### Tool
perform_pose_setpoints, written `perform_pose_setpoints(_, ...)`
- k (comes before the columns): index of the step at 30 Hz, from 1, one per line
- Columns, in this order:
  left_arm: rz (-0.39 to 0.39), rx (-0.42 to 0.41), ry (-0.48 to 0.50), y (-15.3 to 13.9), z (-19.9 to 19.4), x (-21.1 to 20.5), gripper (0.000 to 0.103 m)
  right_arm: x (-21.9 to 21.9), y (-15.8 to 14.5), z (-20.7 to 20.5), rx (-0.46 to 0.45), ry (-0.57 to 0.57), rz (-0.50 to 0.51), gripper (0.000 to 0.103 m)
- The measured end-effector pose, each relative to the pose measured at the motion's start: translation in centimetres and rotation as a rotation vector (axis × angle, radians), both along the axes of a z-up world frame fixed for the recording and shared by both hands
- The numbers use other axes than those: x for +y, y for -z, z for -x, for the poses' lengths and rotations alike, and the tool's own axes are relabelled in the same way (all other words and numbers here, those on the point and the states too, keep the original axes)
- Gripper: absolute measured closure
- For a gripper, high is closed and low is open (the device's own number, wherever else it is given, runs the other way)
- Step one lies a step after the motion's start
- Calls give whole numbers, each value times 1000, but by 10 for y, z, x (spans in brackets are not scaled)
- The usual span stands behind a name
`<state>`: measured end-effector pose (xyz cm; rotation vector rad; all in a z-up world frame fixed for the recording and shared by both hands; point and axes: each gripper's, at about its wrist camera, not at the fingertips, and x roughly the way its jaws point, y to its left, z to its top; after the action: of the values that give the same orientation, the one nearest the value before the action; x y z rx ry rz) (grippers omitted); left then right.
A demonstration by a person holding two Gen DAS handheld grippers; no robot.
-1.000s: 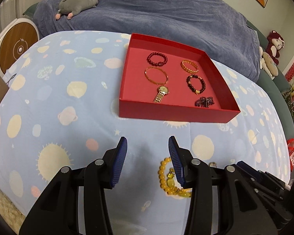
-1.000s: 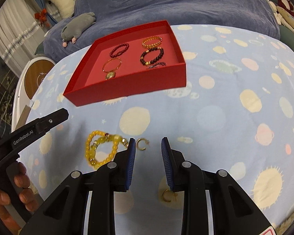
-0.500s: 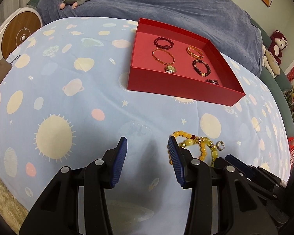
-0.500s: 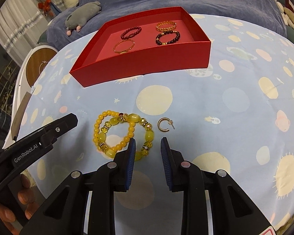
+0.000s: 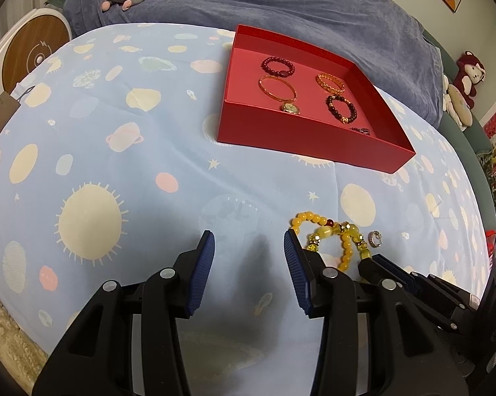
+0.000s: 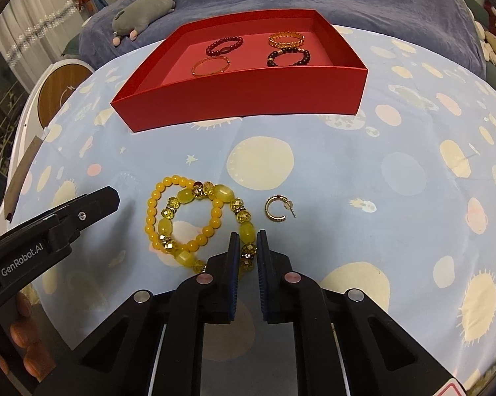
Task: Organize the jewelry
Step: 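Close right tool on the yellow-green bead bracelet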
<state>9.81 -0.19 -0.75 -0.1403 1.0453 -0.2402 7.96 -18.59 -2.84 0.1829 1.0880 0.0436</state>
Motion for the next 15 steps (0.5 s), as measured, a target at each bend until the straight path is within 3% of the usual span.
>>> perform_pose_setpoints(15,13,6,50,0,3,-23,61,-31,0,34,50,57,-63,95)
